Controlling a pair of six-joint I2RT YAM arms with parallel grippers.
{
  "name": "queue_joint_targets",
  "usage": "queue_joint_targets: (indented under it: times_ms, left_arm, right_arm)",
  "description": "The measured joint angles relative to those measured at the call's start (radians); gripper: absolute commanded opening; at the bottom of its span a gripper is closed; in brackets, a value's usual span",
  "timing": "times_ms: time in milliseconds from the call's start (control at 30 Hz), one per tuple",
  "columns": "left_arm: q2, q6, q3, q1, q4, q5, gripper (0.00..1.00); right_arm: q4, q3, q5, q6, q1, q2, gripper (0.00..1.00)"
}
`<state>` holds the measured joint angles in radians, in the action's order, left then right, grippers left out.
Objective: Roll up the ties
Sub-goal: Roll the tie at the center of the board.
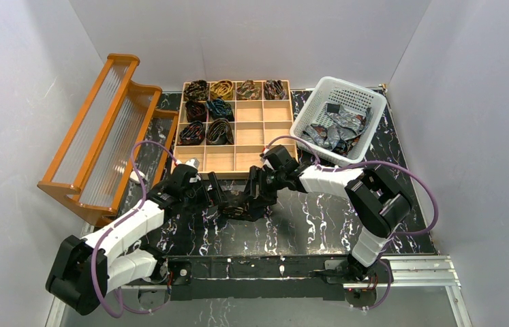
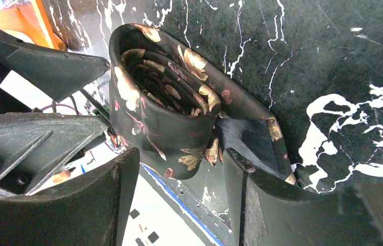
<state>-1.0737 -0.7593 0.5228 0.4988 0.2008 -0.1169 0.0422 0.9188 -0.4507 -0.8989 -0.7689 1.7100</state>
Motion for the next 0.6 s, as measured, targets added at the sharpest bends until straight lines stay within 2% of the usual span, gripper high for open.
queue_joint_targets:
  times_ms: [133,433,600]
  left_arm:
    - [0.000,0.000,-0.009,0.000,-0.003,-0.001,0.98]
    - [-0.022,0.000,-0.023,0.000,-0.048,-0.029,0.98]
    - [-0.058,-0.001,-0.034,0.000,-0.093,-0.060,0.98]
  right_arm:
    - [-0.001,0.000,-0.015,0.004,0.000,0.000,0.65]
    - [0.009,0.000,0.006,-0.003,0.000,0.027,0.48]
    - [0.011,0.000,0.010,-0.002,0.000,0.047,0.45]
